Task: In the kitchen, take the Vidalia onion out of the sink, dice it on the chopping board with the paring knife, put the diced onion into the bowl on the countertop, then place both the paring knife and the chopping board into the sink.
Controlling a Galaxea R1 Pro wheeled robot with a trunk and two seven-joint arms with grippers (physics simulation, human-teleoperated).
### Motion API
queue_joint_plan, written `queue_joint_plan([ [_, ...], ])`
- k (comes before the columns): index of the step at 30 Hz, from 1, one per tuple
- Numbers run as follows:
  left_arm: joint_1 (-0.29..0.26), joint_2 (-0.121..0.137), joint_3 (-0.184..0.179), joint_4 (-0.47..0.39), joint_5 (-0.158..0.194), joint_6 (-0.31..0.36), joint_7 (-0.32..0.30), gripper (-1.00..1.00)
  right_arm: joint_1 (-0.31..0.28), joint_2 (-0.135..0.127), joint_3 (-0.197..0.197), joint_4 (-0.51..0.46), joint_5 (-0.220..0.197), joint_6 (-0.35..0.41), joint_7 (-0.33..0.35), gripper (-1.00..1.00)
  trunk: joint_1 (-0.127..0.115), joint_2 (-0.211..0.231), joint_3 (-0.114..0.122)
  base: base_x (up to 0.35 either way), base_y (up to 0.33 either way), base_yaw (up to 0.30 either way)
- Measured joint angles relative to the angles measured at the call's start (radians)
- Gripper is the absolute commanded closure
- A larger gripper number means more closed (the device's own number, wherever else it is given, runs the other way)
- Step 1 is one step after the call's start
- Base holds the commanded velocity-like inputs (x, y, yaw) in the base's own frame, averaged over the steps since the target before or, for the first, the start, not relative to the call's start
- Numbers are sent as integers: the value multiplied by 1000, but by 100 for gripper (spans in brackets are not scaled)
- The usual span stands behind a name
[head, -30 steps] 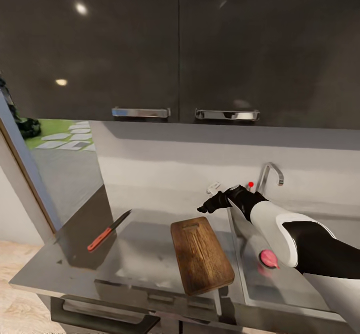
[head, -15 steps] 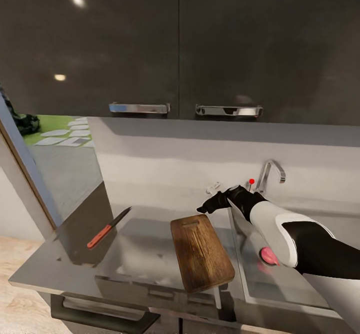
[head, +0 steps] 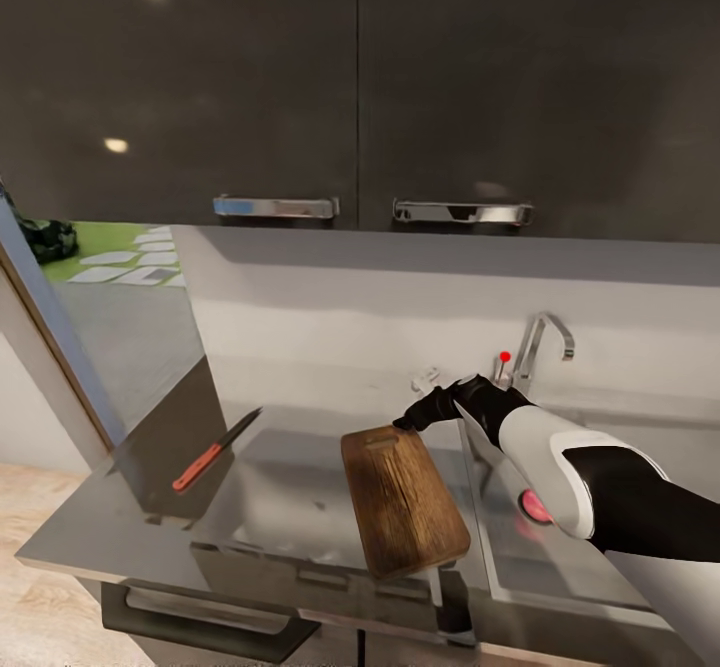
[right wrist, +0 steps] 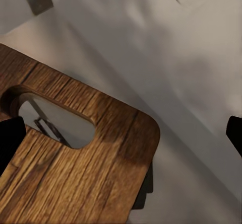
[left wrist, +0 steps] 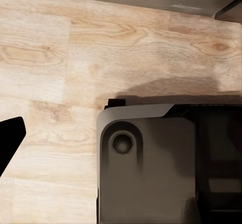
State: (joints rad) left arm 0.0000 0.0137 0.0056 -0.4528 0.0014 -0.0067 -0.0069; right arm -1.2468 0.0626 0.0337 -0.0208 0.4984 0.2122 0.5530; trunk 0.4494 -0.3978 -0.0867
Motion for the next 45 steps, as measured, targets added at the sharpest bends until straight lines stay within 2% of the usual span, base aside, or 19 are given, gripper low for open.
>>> queue_joint_plan([
  [33, 0, 0, 0, 0, 0, 0, 0, -100, 0, -1, 0, 0, 0, 0, 0, -100, 0, 0, -53, 14, 0, 0],
  [45, 0, 0, 0, 0, 0, 0, 0, -100, 0, -3, -2, -4, 2, -5, -1, -100, 0, 0, -55, 0, 0, 0],
])
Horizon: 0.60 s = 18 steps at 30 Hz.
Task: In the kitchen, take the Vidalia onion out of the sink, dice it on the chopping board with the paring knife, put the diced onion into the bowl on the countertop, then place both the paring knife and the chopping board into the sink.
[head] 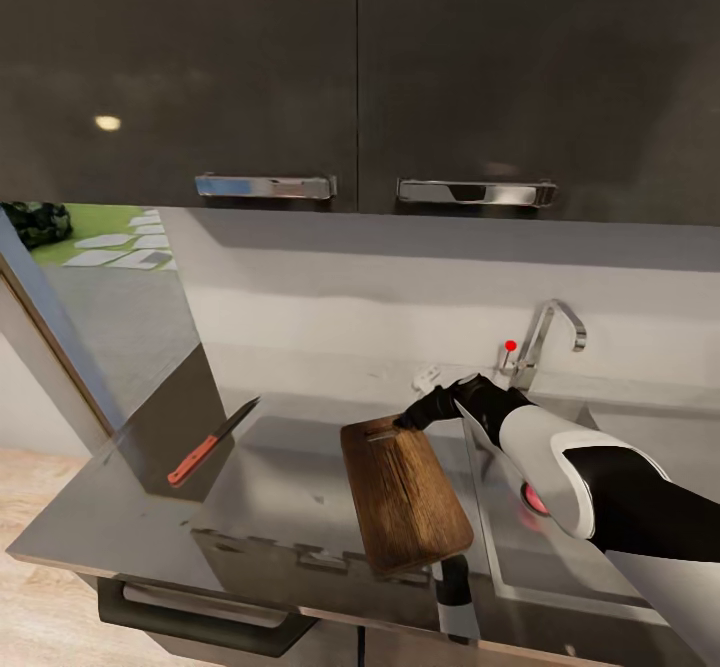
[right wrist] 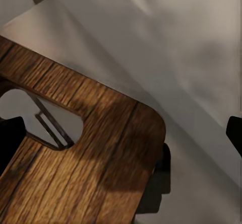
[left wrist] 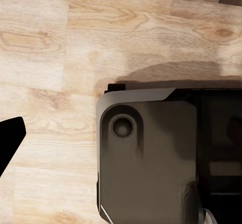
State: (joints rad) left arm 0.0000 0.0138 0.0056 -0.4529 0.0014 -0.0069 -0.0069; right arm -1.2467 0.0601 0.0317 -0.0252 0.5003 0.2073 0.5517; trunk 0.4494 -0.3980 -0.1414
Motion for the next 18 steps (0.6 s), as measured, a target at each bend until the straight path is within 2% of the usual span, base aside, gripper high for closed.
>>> queue_joint_plan([
  [18, 0, 0, 0, 0, 0, 0, 0, -100, 0, -3, -3, -20, 1, -9, -10, -100, 0, 0, 0, 0, 0, 0],
])
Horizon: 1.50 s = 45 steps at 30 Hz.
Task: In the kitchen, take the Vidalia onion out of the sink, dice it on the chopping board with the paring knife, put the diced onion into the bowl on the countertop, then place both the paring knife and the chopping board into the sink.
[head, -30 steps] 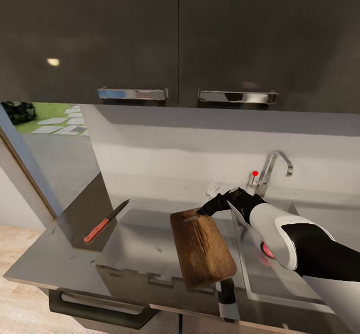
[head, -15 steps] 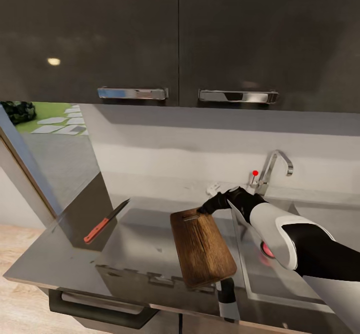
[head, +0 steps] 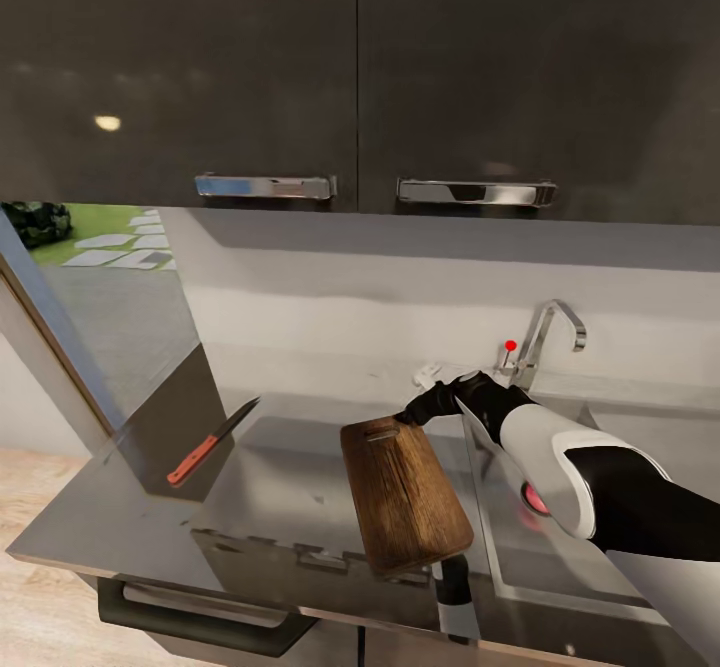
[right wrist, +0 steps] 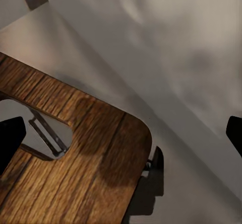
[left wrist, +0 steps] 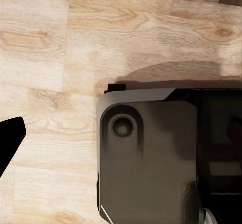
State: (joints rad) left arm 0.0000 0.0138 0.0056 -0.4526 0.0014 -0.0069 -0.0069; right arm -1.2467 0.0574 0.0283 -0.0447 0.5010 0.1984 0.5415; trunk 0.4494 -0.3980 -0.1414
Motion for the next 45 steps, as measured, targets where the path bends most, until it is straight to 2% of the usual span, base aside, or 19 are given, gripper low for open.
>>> queue_joint_plan([
  [35, 0, -2, 0, 3, 0, 0, 0, -100, 0, -10, -2, -1, -3, -16, 1, -100, 0, 0, -53, 0, 0, 0],
  [45, 0, -2, 0, 3, 0, 0, 0, -100, 0, -9, -3, -4, -3, -16, 1, -100, 0, 0, -55, 0, 0, 0],
])
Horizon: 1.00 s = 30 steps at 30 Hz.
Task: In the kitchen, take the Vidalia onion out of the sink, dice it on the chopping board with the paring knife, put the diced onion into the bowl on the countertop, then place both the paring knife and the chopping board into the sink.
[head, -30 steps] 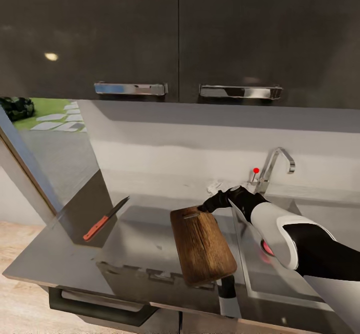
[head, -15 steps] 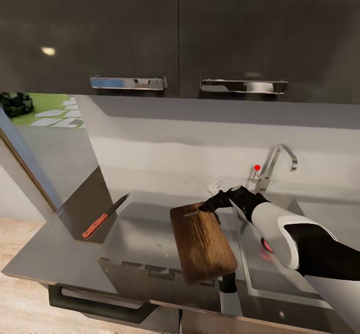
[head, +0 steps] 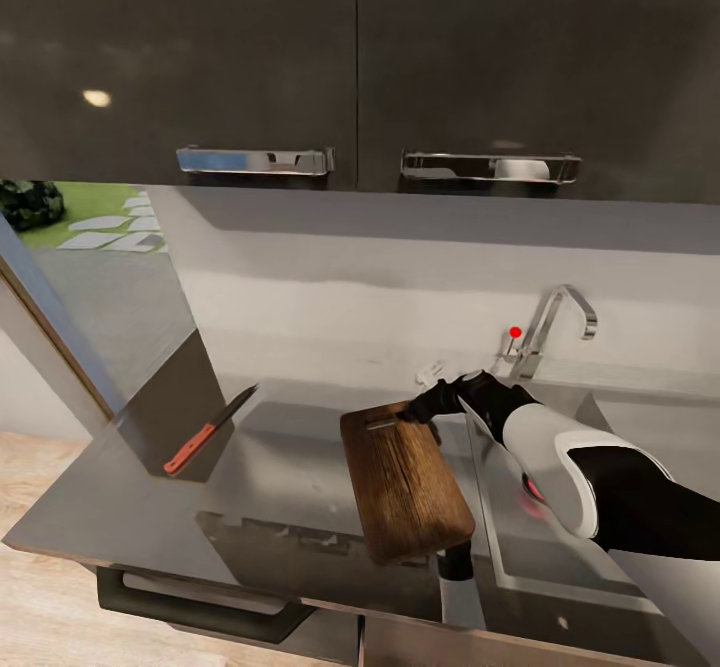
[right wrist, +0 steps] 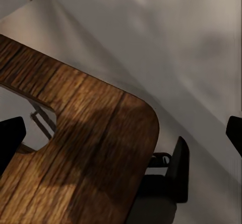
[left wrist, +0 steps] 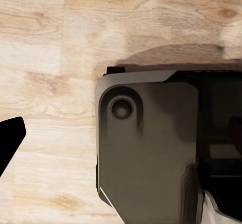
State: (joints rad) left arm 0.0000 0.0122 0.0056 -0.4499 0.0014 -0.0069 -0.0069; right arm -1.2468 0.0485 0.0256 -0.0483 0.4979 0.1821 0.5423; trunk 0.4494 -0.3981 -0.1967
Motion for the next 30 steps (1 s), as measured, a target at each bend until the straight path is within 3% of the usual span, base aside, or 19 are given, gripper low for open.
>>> queue_joint_plan([
  [18, 0, 0, 0, 2, 0, 0, 0, -100, 0, 1, -4, -15, 0, 1, -2, -100, 0, 0, -1, 0, 0, 0],
  [30, 0, 0, 0, 1, 0, 0, 0, -100, 0, 0, -4, -15, 0, 1, -3, -100, 0, 0, -17, 0, 0, 0],
])
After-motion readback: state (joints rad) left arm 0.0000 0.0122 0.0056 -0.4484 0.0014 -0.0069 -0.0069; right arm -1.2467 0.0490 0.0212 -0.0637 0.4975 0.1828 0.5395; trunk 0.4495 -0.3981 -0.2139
